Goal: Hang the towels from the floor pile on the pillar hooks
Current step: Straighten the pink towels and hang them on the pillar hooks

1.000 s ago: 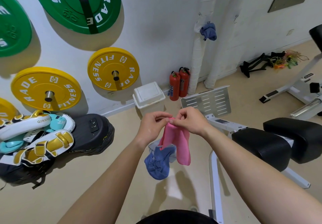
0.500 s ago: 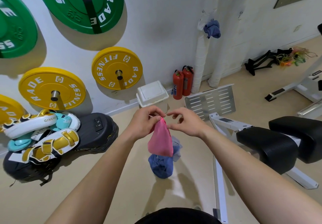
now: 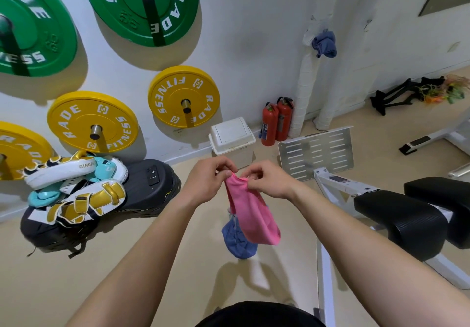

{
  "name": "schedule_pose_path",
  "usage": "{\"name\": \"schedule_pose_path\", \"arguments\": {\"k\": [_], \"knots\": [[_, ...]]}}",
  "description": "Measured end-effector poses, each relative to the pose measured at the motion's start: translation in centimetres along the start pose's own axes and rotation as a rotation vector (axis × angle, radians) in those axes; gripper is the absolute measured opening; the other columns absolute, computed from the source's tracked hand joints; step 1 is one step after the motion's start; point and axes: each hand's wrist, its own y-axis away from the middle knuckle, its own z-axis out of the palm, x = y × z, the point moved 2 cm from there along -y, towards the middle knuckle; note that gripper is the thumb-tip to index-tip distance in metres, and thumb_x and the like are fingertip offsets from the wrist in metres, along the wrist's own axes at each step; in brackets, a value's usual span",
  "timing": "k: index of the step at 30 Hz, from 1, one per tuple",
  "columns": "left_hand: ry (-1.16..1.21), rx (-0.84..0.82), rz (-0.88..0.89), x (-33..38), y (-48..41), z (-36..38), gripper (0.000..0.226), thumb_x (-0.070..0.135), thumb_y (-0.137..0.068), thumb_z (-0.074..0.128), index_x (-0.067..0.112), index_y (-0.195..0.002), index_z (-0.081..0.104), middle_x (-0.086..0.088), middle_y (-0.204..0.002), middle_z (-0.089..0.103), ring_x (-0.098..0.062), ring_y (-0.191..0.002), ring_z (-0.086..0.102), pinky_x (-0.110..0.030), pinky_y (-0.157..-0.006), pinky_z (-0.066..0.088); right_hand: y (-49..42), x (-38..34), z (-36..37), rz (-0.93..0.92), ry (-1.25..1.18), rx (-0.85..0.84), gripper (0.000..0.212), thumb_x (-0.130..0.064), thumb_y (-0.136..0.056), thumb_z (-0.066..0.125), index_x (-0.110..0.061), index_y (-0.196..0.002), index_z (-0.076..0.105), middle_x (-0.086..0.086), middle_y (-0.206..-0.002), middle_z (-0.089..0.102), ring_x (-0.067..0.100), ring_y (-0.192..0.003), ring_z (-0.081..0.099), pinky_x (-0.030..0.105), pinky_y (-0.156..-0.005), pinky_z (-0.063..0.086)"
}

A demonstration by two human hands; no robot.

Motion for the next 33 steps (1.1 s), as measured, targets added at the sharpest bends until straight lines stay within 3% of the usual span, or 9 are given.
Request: {"name": "schedule_pose_path", "arguments": {"k": [2, 6, 10, 14, 18, 22, 25, 29, 33], "knots": [[0.013, 0.006, 0.006, 0.0, 0.3, 0.1, 0.022, 0.008, -0.092, 0.065, 0.029, -0.088, 0.07, 0.015, -0.087, 0.071, 0.004, -0.085, 0.062, -0.014, -0.072, 0.042, 0.1, 0.1, 0.0, 0.006, -0.004, -0.026, 0.004, -0.019, -0.081, 0.071, -0.017, -0.08, 0.074, -0.009, -0.062, 0.057, 0.004, -0.059, 0.049, 0.026, -0.063, 0.04], [0.023, 0.0, 0.02, 0.1, 0.6, 0.4, 0.025, 0.009, -0.091, 0.065, 0.033, -0.087, 0.069, 0.016, -0.087, 0.071, 0.001, -0.087, 0.063, -0.017, -0.073, 0.044, 0.4, 0.3, 0.0, 0.007, 0.053, -0.011, 0.023, -0.039, -0.083, 0.072, -0.022, -0.069, 0.068, -0.002, -0.065, 0.06, 0.009, -0.062, 0.053, 0.032, -0.063, 0.043], [0.024, 0.007, 0.037, 0.7, 0.9, 0.5, 0.025, 0.009, -0.091, 0.066, 0.033, -0.086, 0.07, 0.015, -0.087, 0.071, 0.003, -0.083, 0.062, -0.015, -0.073, 0.043, 0.6, 0.2, -0.3, 0.001, 0.205, 0.039, 0.011, -0.027, -0.082, 0.066, -0.022, -0.074, 0.073, 0.0, -0.065, 0.066, 0.009, -0.06, 0.054, 0.036, -0.063, 0.049], [0.049, 0.003, 0.047, 1.8, 1.1, 0.9, 0.026, 0.01, -0.091, 0.066, 0.035, -0.085, 0.07, 0.016, -0.086, 0.071, 0.006, -0.082, 0.061, -0.009, -0.071, 0.042, 0.7, 0.2, -0.6, 0.032, 0.289, 0.034, 0.005, -0.027, -0.071, 0.065, -0.023, -0.072, 0.067, -0.005, -0.064, 0.062, 0.011, -0.06, 0.053, 0.034, -0.06, 0.045], [0.079, -0.005, 0.046, 2.1, 1.4, 1.3, 0.026, 0.009, -0.09, 0.066, 0.034, -0.084, 0.071, 0.016, -0.085, 0.071, 0.004, -0.081, 0.062, -0.008, -0.07, 0.042, 0.7, 0.5, -1.0, 0.07, 0.33, -0.001, 0.01, -0.026, -0.075, 0.062, -0.023, -0.066, 0.06, -0.007, -0.063, 0.056, 0.013, -0.061, 0.051, 0.031, -0.059, 0.04], [0.206, 0.087, 0.005, 2.0, 1.5, 0.3, 0.024, 0.004, -0.09, 0.064, 0.026, -0.086, 0.072, 0.01, -0.087, 0.072, -0.002, -0.082, 0.062, -0.011, -0.071, 0.046, 0.6, 2.3, -1.7, 0.165, 0.528, -0.02, 0.018, -0.005, -0.073, 0.053, -0.019, -0.062, 0.053, -0.005, -0.062, 0.058, 0.018, -0.066, 0.056, 0.031, -0.058, 0.042], [0.204, 0.184, -0.059, 0.4, 1.3, -1.1, 0.021, 0.004, -0.091, 0.064, 0.022, -0.089, 0.074, 0.007, -0.09, 0.072, -0.006, -0.084, 0.063, -0.017, -0.076, 0.049, 1.2, 4.9, -2.8, 0.238, 0.516, -0.003, 0.025, -0.001, -0.074, 0.055, -0.021, -0.061, 0.061, -0.002, -0.068, 0.068, 0.02, -0.073, 0.064, 0.034, -0.066, 0.052], [0.139, 0.266, -0.2, -3.3, 1.3, -2.0, 0.017, 0.004, -0.092, 0.063, 0.016, -0.093, 0.074, 0.002, -0.088, 0.071, -0.013, -0.085, 0.064, -0.027, -0.078, 0.05, 2.0, 7.8, -4.1, 0.292, 0.437, 0.014, 0.02, 0.002, -0.073, 0.063, -0.015, -0.074, 0.073, 0.002, -0.078, 0.074, 0.021, -0.08, 0.07, 0.038, -0.073, 0.059], [0.065, 0.296, -0.296, -7.0, 1.3, -1.6, 0.019, 0.007, -0.091, 0.063, 0.023, -0.09, 0.074, 0.004, -0.086, 0.071, -0.011, -0.084, 0.065, -0.031, -0.08, 0.052, 3.1, 8.2, -4.8, 0.326, 0.383, -0.016, 0.017, 0.003, -0.078, 0.063, -0.014, -0.082, 0.065, 0.014, -0.093, 0.071, 0.02, -0.07, 0.065, 0.031, -0.056, 0.053]]}}
